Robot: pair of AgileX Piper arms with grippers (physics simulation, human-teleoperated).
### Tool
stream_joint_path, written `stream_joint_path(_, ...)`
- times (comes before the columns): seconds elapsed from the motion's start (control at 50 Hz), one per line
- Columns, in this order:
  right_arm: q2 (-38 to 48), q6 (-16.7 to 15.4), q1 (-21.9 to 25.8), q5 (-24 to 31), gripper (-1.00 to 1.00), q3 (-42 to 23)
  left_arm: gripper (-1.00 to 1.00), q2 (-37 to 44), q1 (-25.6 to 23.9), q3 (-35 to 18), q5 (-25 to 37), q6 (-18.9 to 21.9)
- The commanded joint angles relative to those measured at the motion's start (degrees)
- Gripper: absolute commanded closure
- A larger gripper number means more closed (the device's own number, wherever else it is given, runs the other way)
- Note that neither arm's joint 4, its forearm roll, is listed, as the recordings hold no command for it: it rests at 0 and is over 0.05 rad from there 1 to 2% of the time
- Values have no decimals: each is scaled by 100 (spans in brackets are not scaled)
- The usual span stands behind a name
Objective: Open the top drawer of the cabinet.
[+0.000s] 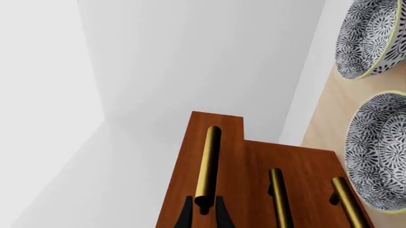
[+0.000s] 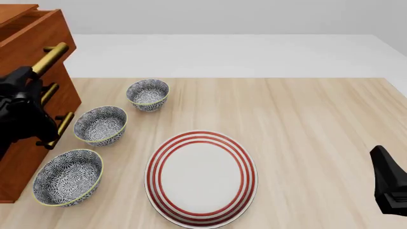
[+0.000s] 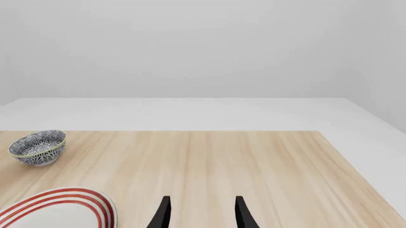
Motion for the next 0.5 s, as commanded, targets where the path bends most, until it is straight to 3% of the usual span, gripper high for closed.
stream_joint_path(0.02,0,1,0,0,-100,0,100,-183,36,162,-44,40)
stream_joint_path(0.14,0,0,1,0,-100,0,100,-217,-54,160,-190,47)
stream_joint_path(0.16,-1,0,1,0,-100,0,-100,-253,-50,116,-66,44)
stream_joint_path(0.5,0,1,0,0,-100,0,-100,-1903,-180,310,1195,107)
